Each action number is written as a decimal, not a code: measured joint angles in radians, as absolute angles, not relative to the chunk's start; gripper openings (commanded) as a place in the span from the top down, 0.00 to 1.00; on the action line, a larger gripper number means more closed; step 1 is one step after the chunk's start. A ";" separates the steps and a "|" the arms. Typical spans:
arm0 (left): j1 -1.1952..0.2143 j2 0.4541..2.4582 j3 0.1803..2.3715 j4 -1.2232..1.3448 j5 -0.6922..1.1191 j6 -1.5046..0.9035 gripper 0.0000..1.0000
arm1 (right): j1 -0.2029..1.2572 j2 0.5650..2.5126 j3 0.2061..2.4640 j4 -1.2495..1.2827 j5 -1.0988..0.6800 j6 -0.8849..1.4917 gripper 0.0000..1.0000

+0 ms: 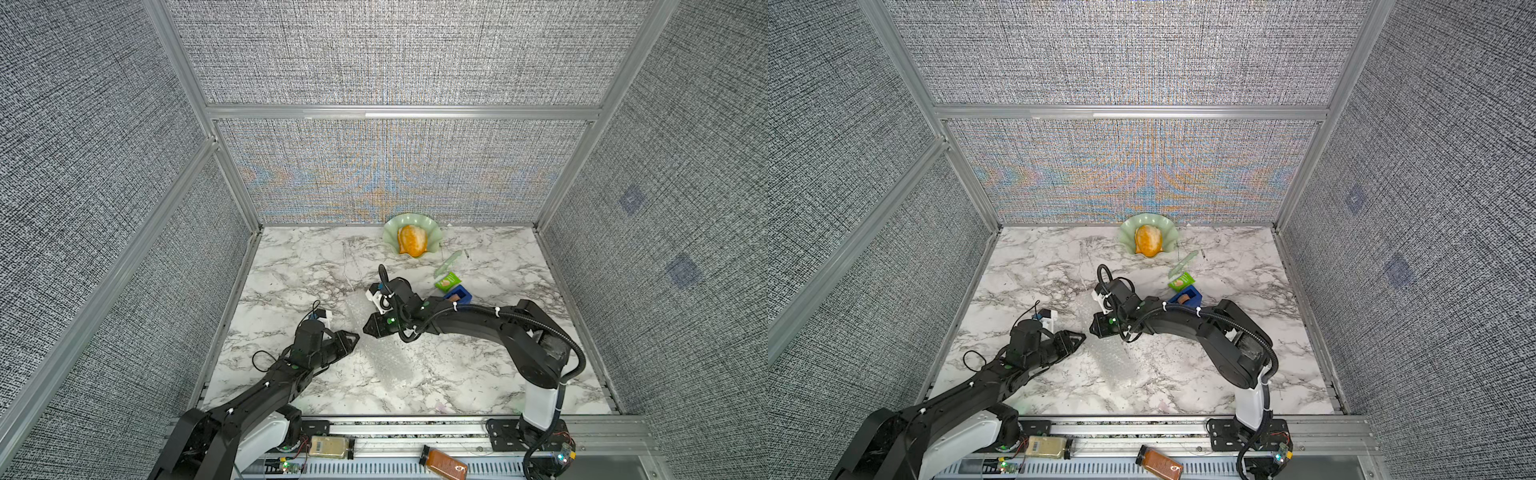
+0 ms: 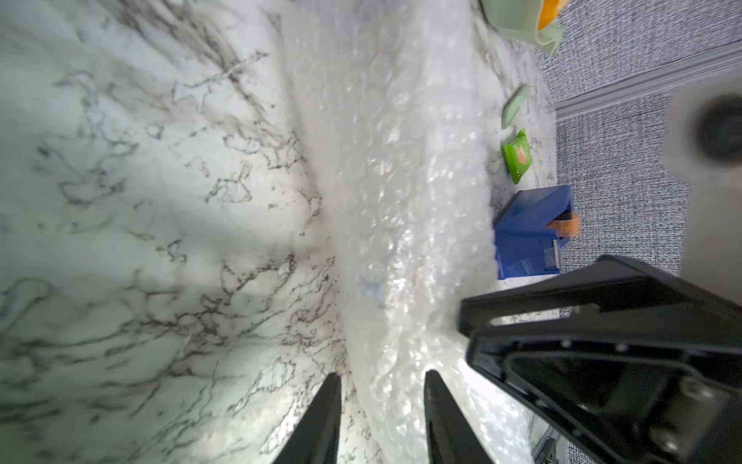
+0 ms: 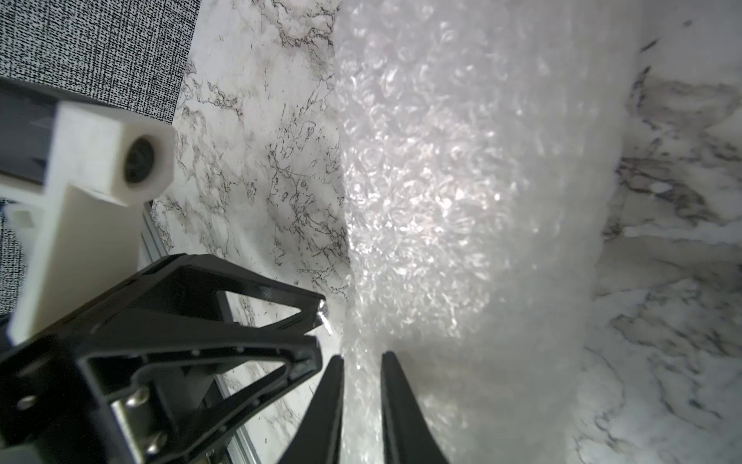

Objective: Wrap wine bottles in bubble wrap
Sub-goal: Stick the tape on the bubble wrap.

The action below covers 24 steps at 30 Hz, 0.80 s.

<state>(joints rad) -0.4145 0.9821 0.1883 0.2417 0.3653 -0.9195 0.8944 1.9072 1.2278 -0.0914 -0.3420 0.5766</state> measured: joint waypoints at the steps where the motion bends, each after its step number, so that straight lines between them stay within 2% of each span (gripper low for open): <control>1: -0.414 0.954 0.185 0.238 0.362 -0.916 0.62 | 0.896 1.908 1.230 -0.094 -0.340 0.574 0.80; 8: -0.409 0.888 0.171 0.247 0.314 -0.909 0.61 | 0.897 1.911 1.232 -0.096 -0.340 0.567 0.80; 24: -0.405 1.253 0.256 0.387 0.378 -0.916 0.70 | 0.897 1.906 1.227 -0.095 -0.333 0.566 0.81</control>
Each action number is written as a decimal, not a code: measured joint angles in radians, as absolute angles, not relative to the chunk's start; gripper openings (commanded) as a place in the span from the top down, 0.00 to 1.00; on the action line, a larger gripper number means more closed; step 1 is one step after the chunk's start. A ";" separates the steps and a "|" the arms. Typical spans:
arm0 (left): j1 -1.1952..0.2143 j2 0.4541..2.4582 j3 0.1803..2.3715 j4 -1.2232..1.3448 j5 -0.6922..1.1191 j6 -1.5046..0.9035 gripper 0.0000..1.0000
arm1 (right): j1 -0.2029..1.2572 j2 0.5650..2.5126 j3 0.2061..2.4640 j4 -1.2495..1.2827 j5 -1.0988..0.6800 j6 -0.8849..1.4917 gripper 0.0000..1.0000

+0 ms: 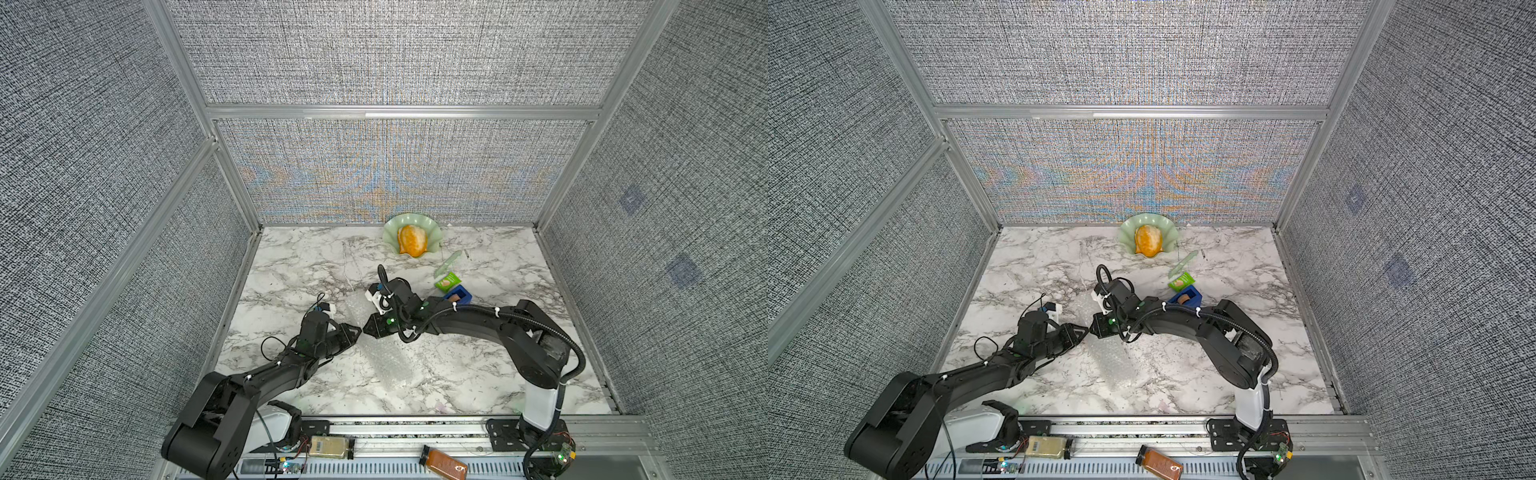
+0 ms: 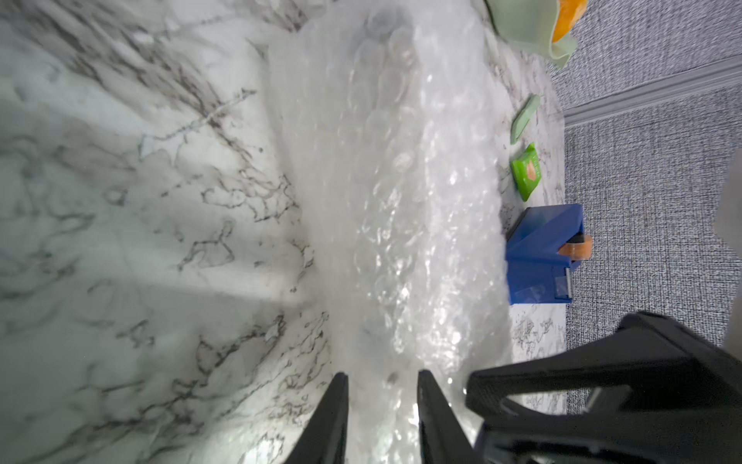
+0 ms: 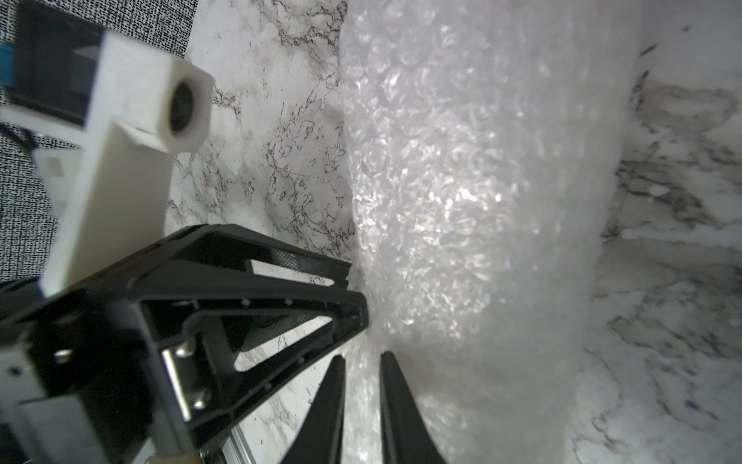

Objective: Wrap wine bottles in bubble wrap
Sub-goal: Stick the tape on the bubble wrap.

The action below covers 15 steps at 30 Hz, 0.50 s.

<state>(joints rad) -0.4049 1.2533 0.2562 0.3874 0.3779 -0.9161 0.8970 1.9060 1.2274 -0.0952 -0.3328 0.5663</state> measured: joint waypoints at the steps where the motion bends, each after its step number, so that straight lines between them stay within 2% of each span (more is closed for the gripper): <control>1: -0.404 1.272 0.256 0.392 0.389 -0.916 0.70 | 0.897 1.906 1.226 -0.094 -0.333 0.567 0.81; 15: -0.404 1.266 0.212 0.417 0.422 -0.917 0.69 | 0.897 1.898 1.213 -0.077 -0.329 0.567 0.81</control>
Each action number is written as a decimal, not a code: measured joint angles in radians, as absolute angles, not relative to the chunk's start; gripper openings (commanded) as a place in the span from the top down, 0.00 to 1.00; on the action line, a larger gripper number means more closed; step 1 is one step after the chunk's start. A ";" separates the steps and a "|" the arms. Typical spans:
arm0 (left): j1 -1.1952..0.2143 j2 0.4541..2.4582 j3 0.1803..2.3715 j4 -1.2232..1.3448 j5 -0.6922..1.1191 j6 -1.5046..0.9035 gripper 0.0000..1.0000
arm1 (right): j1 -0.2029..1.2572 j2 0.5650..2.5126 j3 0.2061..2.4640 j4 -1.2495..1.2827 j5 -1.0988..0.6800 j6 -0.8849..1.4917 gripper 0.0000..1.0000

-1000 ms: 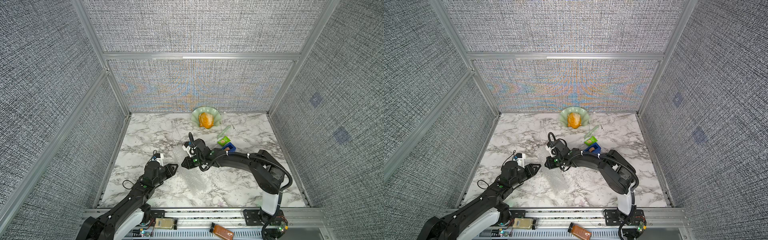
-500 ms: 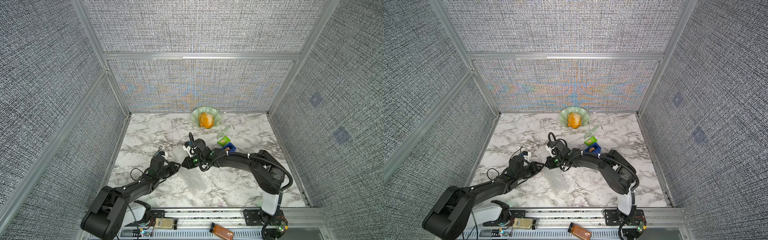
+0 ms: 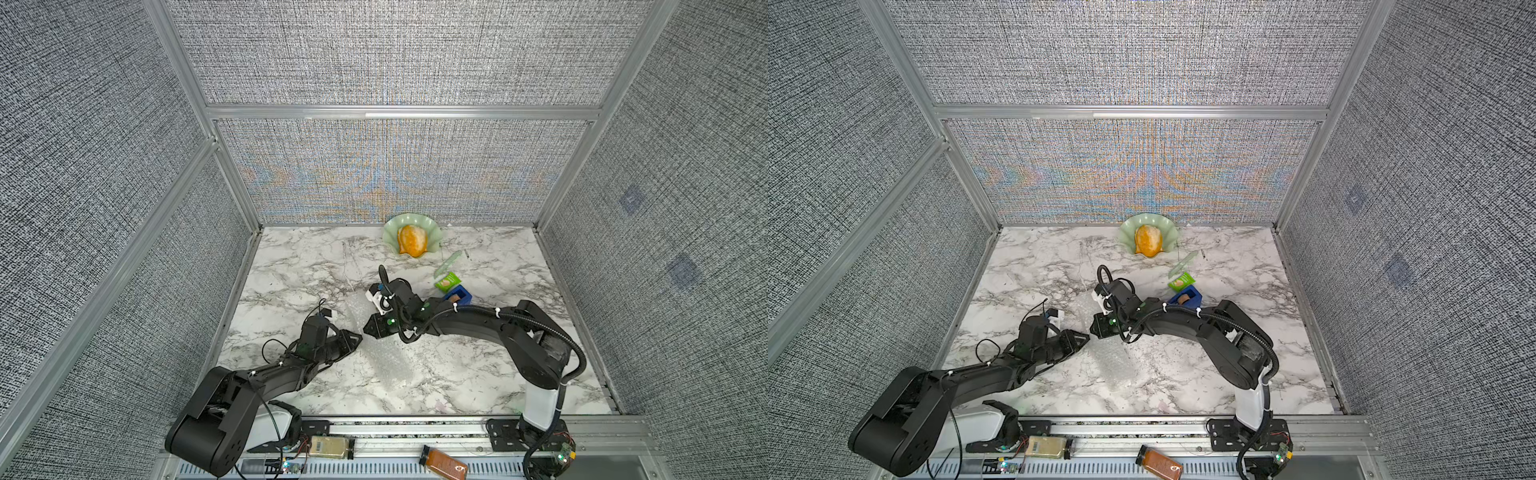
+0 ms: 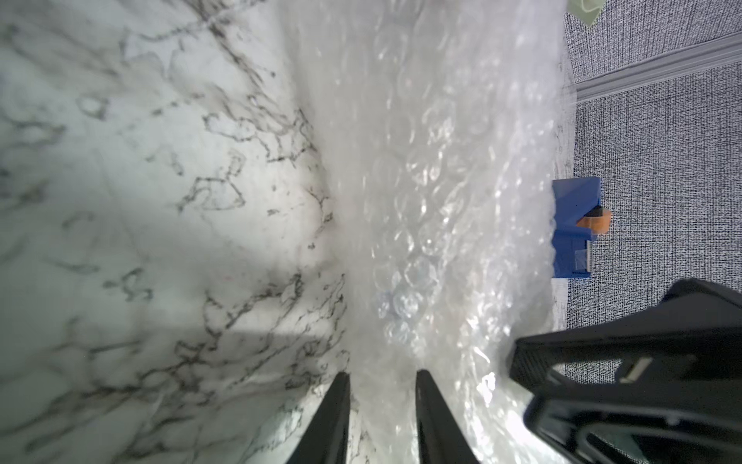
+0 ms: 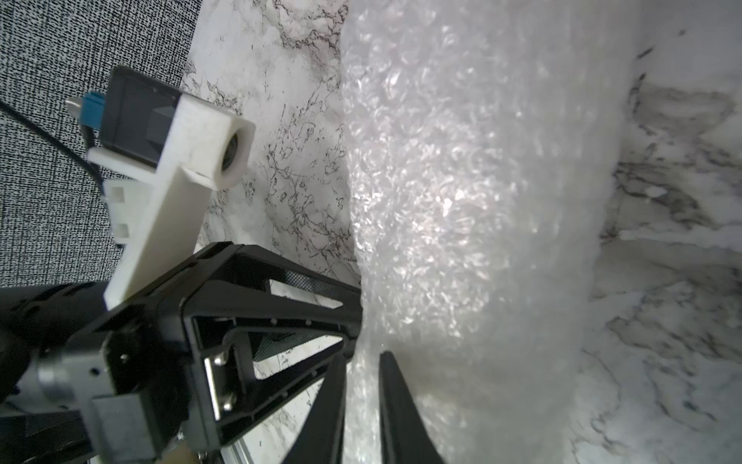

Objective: Wrap wine bottles in bubble wrap
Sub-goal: Stick the tape on the bubble wrap.

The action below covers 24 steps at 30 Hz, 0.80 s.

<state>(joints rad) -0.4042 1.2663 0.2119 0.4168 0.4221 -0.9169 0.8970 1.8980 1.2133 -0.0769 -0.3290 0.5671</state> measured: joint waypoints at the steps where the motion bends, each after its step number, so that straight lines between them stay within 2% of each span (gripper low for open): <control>1: -0.404 1.272 0.215 0.416 0.422 -0.917 0.69 | 0.897 1.895 1.214 -0.081 -0.326 0.567 0.80; 14: -0.397 1.245 0.292 0.350 0.430 -0.874 0.69 | 0.897 1.820 1.260 -0.288 -0.246 0.563 0.76; 24: -0.395 1.105 0.319 0.195 0.417 -0.818 0.69 | 0.897 1.783 1.292 -0.357 -0.239 0.551 0.76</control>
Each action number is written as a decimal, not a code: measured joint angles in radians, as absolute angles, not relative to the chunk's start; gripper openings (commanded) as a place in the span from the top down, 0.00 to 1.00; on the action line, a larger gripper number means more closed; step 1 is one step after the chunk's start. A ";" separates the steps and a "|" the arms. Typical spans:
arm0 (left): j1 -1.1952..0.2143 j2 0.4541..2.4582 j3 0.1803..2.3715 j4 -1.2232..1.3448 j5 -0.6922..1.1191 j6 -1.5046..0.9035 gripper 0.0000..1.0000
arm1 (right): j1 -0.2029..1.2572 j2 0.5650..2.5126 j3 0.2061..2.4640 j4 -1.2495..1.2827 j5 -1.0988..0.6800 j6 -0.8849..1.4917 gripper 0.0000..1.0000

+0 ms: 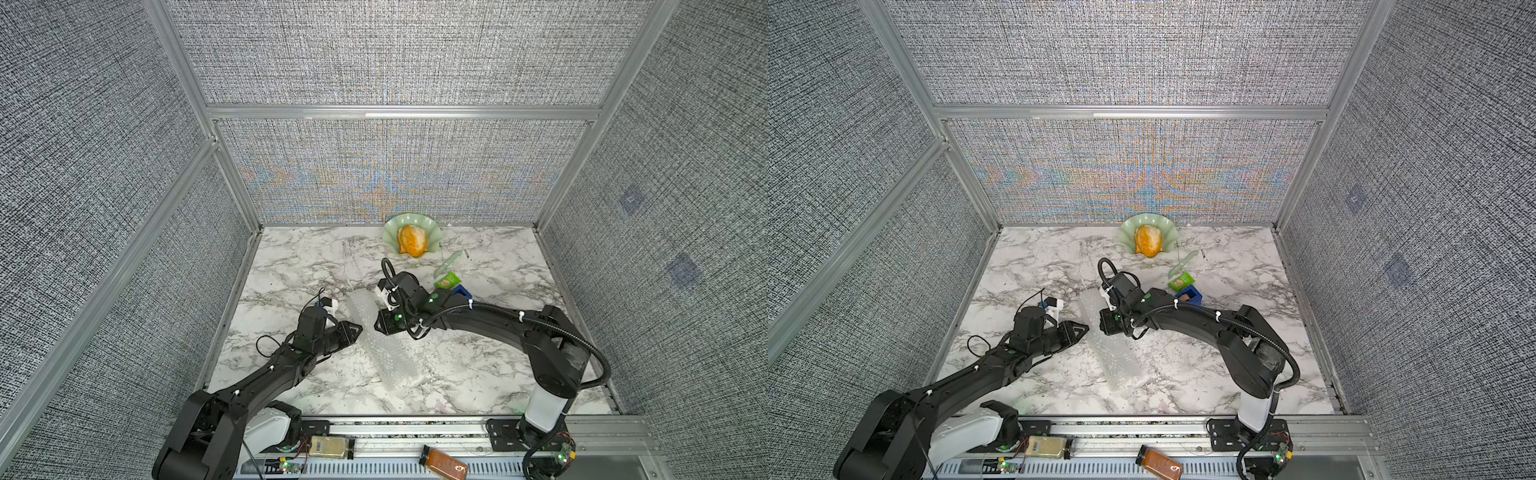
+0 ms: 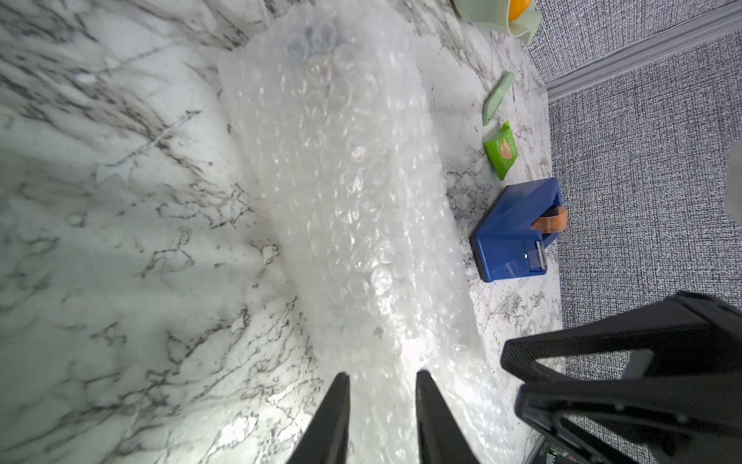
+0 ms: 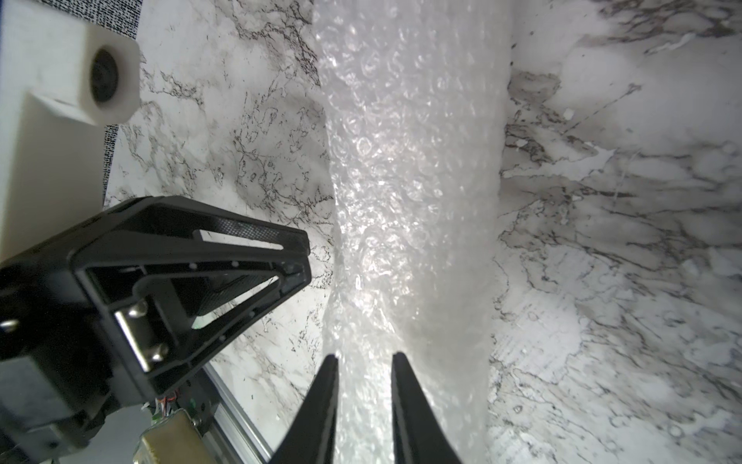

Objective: Wrap wine bottles in bubble wrap
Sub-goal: Stick the tape on the bubble wrap, then reset both arms

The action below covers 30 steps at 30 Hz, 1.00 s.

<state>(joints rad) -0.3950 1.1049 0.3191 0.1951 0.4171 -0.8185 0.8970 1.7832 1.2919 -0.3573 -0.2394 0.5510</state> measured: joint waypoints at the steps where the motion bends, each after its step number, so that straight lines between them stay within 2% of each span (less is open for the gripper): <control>1: -0.395 1.092 0.320 0.184 0.412 -0.815 0.68 | 0.897 1.774 1.295 -0.363 -0.235 0.550 0.76; 8: -0.391 0.978 0.356 0.096 0.318 -0.741 0.62 | 0.870 1.642 1.304 -0.426 -0.148 0.516 0.75; 11: -0.382 0.944 0.450 0.021 0.245 -0.665 0.52 | 0.830 1.546 1.299 -0.478 -0.054 0.476 0.68; 14: -0.373 0.947 0.574 -0.051 0.146 -0.561 0.38 | 0.768 1.428 1.267 -0.519 0.061 0.427 0.56; 19: -0.361 1.000 0.752 -0.138 -0.046 -0.380 0.16 | 0.612 1.187 1.127 -0.540 0.276 0.332 0.23; 21: -0.352 1.026 0.804 -0.144 -0.159 -0.301 0.01 | 0.548 1.073 1.042 -0.516 0.365 0.282 0.05; 22: -0.349 1.033 0.818 -0.140 -0.207 -0.270 0.01 | 0.522 1.024 1.003 -0.496 0.405 0.258 0.01; 26: -0.307 1.066 0.825 -0.070 -0.392 -0.152 0.00 | 0.415 0.833 0.775 -0.344 0.554 0.158 0.01; 30: -0.253 1.089 0.746 0.088 -0.481 -0.078 0.01 | 0.299 0.727 0.524 -0.112 0.618 0.051 0.01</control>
<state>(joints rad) -0.2531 1.0893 0.7456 0.0883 -0.4812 -0.0784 0.2985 0.7265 0.5243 -0.1120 0.6178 0.0513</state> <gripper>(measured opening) 0.994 0.991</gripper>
